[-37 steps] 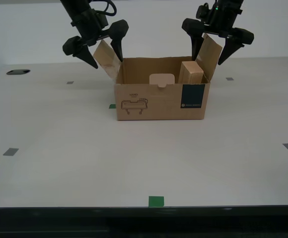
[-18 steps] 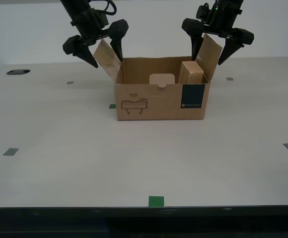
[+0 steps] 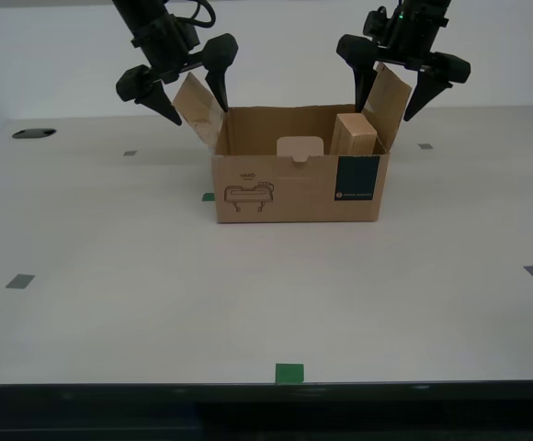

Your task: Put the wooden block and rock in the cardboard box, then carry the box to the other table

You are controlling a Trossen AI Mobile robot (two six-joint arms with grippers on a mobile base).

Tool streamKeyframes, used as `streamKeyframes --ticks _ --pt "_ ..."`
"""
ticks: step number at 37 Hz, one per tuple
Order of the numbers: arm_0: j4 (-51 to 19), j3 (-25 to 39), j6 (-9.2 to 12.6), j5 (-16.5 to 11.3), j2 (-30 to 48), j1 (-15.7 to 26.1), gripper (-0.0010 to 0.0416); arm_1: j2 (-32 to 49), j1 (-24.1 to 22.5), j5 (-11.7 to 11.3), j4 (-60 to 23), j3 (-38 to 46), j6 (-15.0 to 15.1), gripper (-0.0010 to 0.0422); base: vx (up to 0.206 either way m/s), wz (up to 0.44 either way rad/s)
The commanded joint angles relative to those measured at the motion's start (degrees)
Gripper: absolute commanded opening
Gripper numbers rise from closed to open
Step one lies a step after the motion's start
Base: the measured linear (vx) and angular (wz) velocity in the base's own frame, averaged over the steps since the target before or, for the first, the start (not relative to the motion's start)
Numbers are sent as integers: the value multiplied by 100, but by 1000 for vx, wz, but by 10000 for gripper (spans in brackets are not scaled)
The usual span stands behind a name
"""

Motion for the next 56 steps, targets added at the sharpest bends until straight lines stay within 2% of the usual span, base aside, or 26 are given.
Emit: streamKeyframes --ticks 1,18,21,25,27,39,45,56 --pt "-20 4 11 -20 -7 4 394 -4 -4 20 -9 2 -24 398 0 0" --pt "-345 4 15 -37 -7 22 394 -7 -17 24 -297 2 -98 398 0 0" --pt "-396 4 11 -166 -7 39 394 -15 -50 24 -302 2 4 398 0 0" --pt "-426 4 7 -470 -15 52 394 -28 -125 24 -295 2 2 398 0 0" --pt "-428 4 7 -538 -15 70 394 -31 -170 24 -289 2 2 398 0 0" --pt "-442 4 -31 -540 -17 116 394 -35 -369 20 -232 2 44 398 0 0" --pt "-435 4 -28 -540 -17 116 394 -35 -372 22 -201 2 -114 398 0 0" --pt "-339 4 -26 -538 -17 116 394 -35 -376 20 -149 -7 -105 398 0 0"
